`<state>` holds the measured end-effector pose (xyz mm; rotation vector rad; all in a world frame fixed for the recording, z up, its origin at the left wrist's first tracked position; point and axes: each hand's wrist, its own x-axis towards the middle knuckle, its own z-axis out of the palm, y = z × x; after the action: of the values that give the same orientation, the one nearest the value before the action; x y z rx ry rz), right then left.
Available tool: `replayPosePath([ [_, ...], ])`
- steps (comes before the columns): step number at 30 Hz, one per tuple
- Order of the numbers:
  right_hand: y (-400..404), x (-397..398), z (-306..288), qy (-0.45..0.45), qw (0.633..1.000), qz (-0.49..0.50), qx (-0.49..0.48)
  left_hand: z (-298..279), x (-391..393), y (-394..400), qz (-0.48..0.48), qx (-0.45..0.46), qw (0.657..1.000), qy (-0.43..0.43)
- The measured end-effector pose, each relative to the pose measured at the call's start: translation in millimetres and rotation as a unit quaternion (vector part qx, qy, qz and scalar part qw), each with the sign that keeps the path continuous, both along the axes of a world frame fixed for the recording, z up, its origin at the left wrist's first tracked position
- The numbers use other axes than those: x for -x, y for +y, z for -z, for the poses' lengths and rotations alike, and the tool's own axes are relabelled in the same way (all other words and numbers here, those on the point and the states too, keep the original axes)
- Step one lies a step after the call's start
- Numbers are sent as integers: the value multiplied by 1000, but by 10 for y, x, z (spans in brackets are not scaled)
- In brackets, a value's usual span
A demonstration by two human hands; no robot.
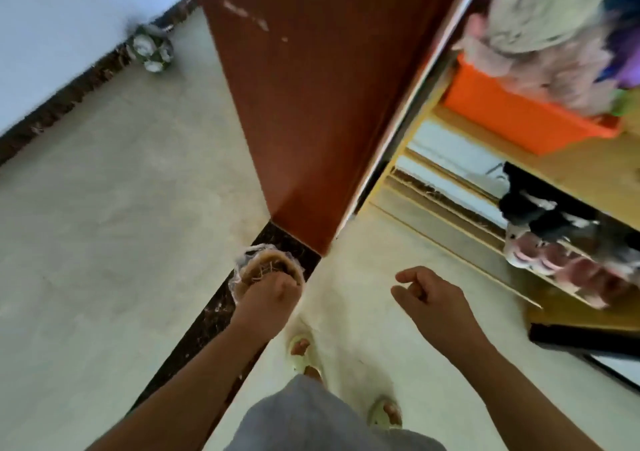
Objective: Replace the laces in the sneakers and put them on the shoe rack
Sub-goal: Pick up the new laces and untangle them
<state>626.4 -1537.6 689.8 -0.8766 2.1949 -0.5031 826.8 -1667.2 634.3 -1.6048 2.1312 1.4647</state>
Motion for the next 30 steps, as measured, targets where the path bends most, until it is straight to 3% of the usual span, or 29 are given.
replayPosePath([
  [4, 1020, 303, -200, 54, 994, 88, -24, -179, 501, 316, 187, 94, 975, -69],
  [13, 3212, 699, -136, 43, 948, 315, -13, -379, 1758, 1707, 380, 151, 912, -45],
  [22, 5110, 1203, -4, 44, 888, 456, -43, -315, 2725, 3246, 424, 153, 891, -49],
  [30, 5707, 2003, 81, 12, 844, 536, -13, -420, 3863, 3868, 480, 167, 859, -57],
])
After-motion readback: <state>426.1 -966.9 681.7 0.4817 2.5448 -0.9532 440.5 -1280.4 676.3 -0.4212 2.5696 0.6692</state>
